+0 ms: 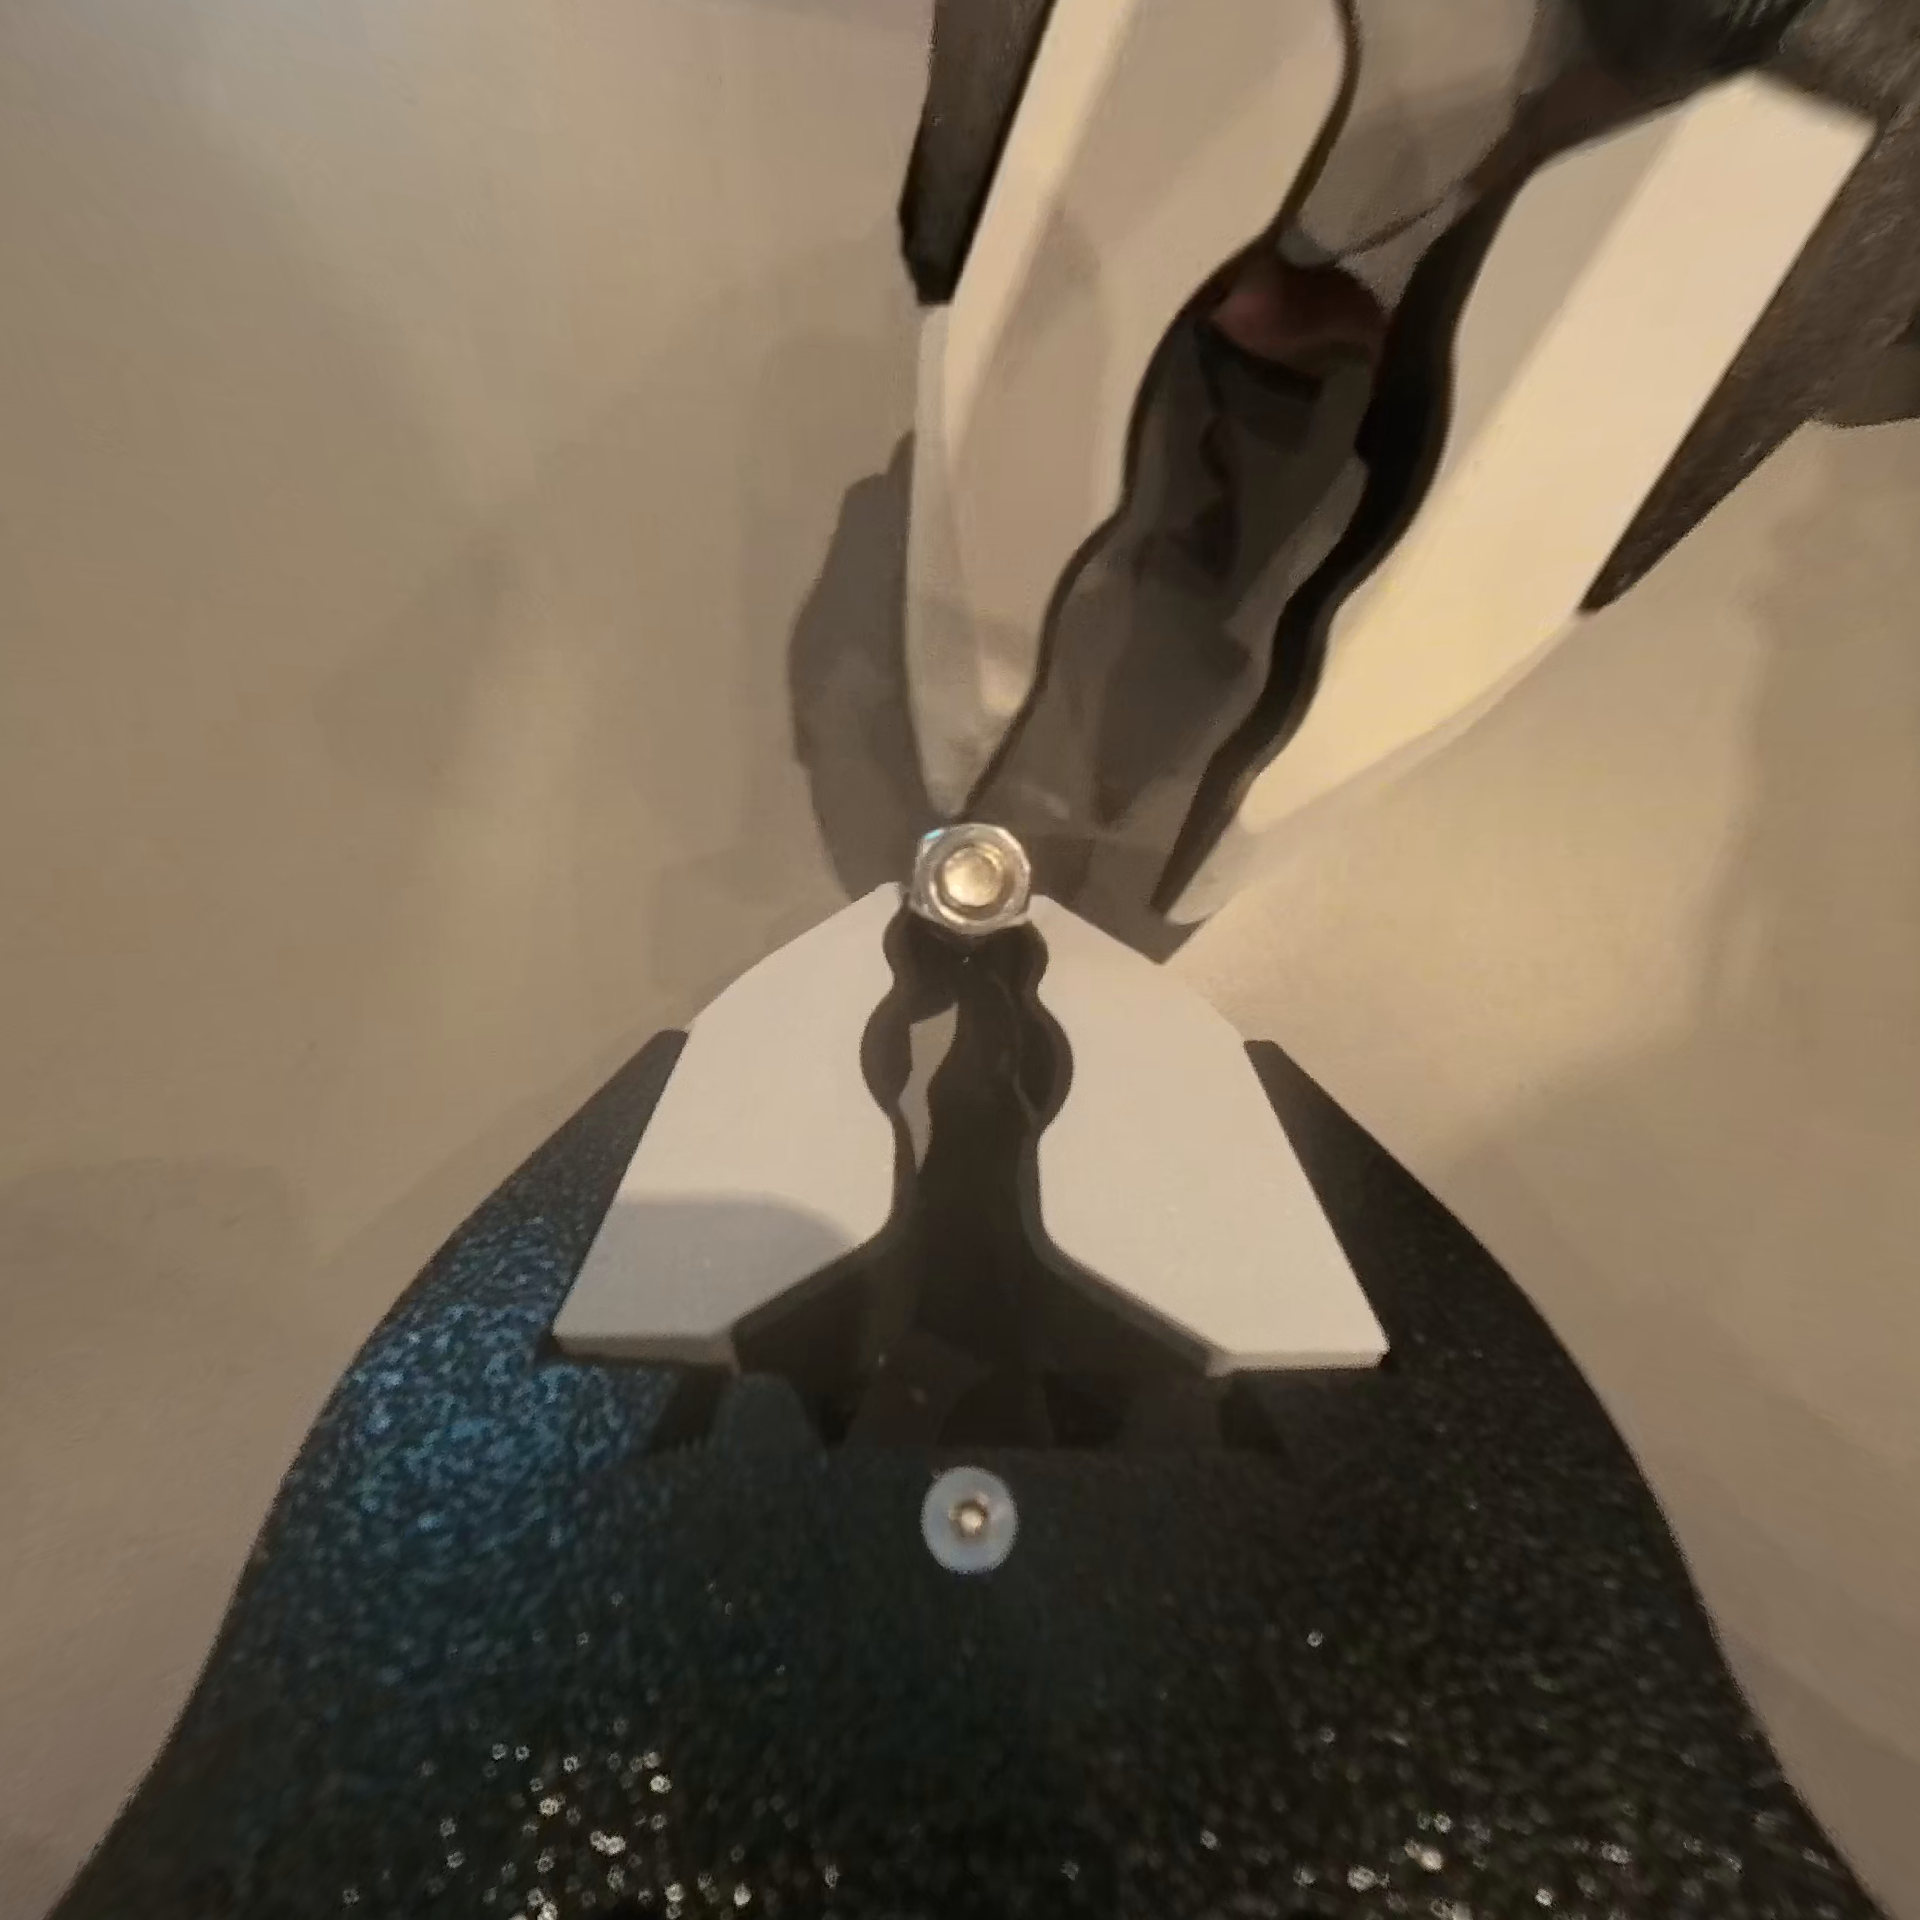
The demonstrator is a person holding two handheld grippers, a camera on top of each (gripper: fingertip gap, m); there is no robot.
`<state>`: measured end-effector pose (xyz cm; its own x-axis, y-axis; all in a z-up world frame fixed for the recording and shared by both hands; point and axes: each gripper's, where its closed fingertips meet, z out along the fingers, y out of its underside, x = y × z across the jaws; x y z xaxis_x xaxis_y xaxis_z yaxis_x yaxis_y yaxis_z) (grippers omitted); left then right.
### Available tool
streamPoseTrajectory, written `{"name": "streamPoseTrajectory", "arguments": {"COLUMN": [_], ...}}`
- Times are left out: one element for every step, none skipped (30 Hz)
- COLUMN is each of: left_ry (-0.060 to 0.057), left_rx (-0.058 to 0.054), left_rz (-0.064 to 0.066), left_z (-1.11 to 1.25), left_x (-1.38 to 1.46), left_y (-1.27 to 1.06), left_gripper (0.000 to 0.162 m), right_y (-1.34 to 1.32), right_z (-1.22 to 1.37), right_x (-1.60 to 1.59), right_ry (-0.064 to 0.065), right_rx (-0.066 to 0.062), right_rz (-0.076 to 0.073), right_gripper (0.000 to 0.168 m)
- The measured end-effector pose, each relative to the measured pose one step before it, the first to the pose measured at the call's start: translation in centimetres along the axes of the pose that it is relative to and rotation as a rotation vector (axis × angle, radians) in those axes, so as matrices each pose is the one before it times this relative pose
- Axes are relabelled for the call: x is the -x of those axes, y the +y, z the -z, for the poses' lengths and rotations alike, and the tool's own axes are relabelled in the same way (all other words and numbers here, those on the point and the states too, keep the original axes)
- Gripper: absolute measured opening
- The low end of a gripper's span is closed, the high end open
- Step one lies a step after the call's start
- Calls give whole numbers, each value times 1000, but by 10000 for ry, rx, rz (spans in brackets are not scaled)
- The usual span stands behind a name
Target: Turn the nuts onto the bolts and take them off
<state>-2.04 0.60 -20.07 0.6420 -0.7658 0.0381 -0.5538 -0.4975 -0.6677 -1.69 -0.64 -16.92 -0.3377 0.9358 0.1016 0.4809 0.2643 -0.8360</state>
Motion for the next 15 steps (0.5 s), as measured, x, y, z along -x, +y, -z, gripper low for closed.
{"name": "streamPoseTrajectory", "arguments": {"left_ry": [-11,-21,-67,-82,-68,-1,59,16,-22,-11,10,9,-25,-30,-37], "left_rx": [18,39,38,45,50,36,12,15,11,24,43,51,45,44,46], "left_rz": [-77,-89,-177,-194,-89,26,61,14,0,33,27,2,5,21,39], "left_z": [-4,-3,-14,-12,-16,-22,-12,4,5,3,23,32,29,25,32], "left_x": [-49,-33,-1,-9,-36,-85,-129,-65,-13,-14,-51,-54,-12,3,21], "left_y": [-5,6,8,-7,-13,-26,-24,11,10,14,31,45,38,49,43], "left_gripper": [15,15,15,15,16,18,24,26,26,27,28,29,29,29,30], "right_y": [-34,-308,-156,78,109,83,102,119,105,57,43,-1,-40,-57,-50], "right_z": [279,210,119,62,5,-33,-64,-69,-58,-23,4,43,51,60,40], "right_x": [381,-11,-321,-267,-224,-130,-33,-47,-53,-30,-34,-65,-82,-62,-46], "right_ry": [-360,-53,165,144,150,103,36,23,22,-18,-24,-2,19,12,12], "right_rx": [-47,-283,-155,43,58,31,45,61,36,3,-9,-31,-51,-47,-35], "right_rz": [-1,-138,-103,12,68,65,24,2,-1,-33,-64,-49,-30,-22,-10], "right_gripper": [10,9,12,15,16,17,17,17,17,16,16,16,16,16,16]}}
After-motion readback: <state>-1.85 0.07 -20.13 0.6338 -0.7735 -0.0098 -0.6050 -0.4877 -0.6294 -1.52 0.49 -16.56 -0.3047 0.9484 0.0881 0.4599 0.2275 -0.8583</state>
